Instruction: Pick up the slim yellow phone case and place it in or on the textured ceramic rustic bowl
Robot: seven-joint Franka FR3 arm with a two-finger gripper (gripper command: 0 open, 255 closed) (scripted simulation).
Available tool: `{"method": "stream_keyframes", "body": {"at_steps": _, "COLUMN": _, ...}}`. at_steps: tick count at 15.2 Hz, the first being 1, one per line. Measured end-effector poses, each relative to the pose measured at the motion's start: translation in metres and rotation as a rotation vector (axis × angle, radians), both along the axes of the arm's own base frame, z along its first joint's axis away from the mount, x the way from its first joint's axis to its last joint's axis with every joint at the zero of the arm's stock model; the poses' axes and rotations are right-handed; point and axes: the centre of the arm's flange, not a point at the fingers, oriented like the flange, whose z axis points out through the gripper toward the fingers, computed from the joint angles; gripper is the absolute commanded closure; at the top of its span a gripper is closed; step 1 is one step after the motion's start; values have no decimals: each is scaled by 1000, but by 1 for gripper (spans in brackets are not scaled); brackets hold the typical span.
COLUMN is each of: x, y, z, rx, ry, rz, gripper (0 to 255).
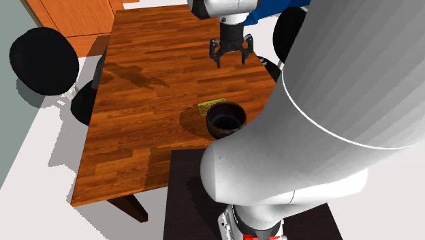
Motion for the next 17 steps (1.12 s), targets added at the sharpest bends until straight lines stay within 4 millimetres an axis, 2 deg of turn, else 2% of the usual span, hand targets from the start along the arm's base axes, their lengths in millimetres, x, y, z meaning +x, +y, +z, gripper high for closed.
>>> {"method": "stream_keyframes", "body": {"at_steps": 12, "x": 97, "y": -2, "z": -124, "rx": -20, "ry": -16, "rz": 49, "gripper": 0}}
{"method": "stream_keyframes", "body": {"at_steps": 17, "x": 109, "y": -3, "z": -152, "rx": -22, "ry": -18, "rz": 54, "gripper": 0}}
